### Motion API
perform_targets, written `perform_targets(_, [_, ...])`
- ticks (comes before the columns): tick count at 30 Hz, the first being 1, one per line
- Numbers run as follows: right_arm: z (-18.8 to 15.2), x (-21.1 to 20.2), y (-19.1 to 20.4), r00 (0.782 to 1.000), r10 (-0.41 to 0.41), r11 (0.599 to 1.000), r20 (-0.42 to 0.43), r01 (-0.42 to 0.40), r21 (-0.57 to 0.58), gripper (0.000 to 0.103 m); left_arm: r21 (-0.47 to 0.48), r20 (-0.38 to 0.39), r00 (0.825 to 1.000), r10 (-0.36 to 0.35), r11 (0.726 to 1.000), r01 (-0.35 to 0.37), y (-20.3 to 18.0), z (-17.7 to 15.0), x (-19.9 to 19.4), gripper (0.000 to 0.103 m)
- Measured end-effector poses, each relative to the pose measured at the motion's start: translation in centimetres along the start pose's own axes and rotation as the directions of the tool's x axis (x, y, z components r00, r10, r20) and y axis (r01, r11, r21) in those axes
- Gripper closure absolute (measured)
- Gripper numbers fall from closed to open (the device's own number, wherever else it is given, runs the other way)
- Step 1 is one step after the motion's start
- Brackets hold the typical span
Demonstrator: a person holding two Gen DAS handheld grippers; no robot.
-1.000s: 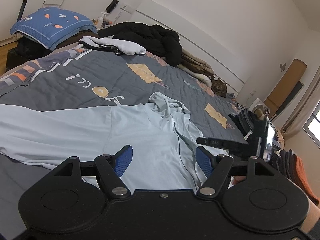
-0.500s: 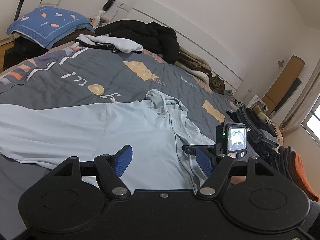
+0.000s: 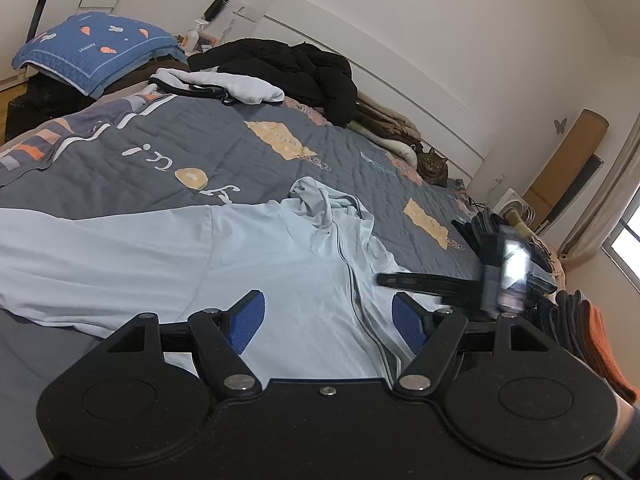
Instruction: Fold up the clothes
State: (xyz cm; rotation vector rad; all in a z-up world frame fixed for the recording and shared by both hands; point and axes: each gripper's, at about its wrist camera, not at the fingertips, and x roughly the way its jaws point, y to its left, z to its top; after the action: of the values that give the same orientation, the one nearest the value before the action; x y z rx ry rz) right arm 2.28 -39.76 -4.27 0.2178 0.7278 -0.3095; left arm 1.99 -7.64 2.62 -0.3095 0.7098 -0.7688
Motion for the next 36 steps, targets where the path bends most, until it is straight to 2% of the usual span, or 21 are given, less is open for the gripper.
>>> perform_targets(2, [-0.9, -3.5, 0.2, 0.999, -0.016, 0.999, 0.045, 0.018, -0.046, 0.080, -0.002, 0.002, 1.000, -0.003, 1.000, 0.003, 0.0, 0.0, 0.0, 0.033])
perform_targets(4, [-2.8, -6.3, 0.3, 0.999, -0.024, 0.997, 0.046, 0.027, -0.073, 0.076, -0.005, 0.003, 1.000, -0.005, 1.000, 0.005, -0.1, 0.0, -0.1, 0.033])
perform_targets(9, [-9.0, -10.2, 1.0, 0.999, -0.025, 0.993, -0.026, 0.022, -0.118, 0.076, 0.014, 0.005, 1.000, -0.012, 1.000, 0.012, -0.7, -0.2, -0.4, 0.033])
perform_targets(12, [-12.2, -12.4, 1.3, 0.999, -0.036, 0.993, -0.033, 0.032, -0.114, 0.076, 0.039, 0.004, 1.000, -0.014, 0.999, 0.014, -1.3, -0.5, -0.5, 0.033])
perform_targets(19, [-16.7, -12.7, 1.0, 0.995, -0.073, 0.993, -0.061, 0.067, -0.101, 0.076, 0.061, -0.006, 1.000, -0.012, 0.998, 0.013, -2.1, -1.1, -0.1, 0.033])
perform_targets(23, [-17.4, -12.1, 1.3, 0.995, -0.071, 0.986, -0.063, 0.061, -0.157, 0.078, 0.092, -0.013, 1.000, -0.010, 0.996, 0.011, -2.8, -1.7, 0.1, 0.033])
perform_targets(26, [-17.6, -12.4, 1.4, 0.997, -0.062, 0.982, -0.050, 0.052, -0.184, 0.087, 0.115, -0.029, 1.000, 0.003, 0.993, 0.001, -3.1, -2.3, 0.4, 0.033])
perform_targets(29, [-17.5, -13.2, 1.8, 0.999, -0.035, 0.975, -0.036, 0.026, -0.219, 0.090, 0.137, -0.046, 0.999, 0.018, 0.990, -0.012, -3.2, -2.8, 1.0, 0.033])
perform_targets(34, [-17.3, -13.3, 2.2, 0.997, 0.015, 0.972, -0.071, -0.031, -0.231, 0.090, 0.148, -0.063, 0.998, 0.029, 0.989, -0.019, -3.3, -3.3, 1.6, 0.033])
perform_targets(36, [-17.2, -13.0, 1.7, 0.996, 0.025, 0.981, -0.085, -0.041, -0.190, 0.087, 0.155, -0.067, 0.997, 0.034, 0.988, -0.023, -3.3, -3.4, 1.8, 0.033])
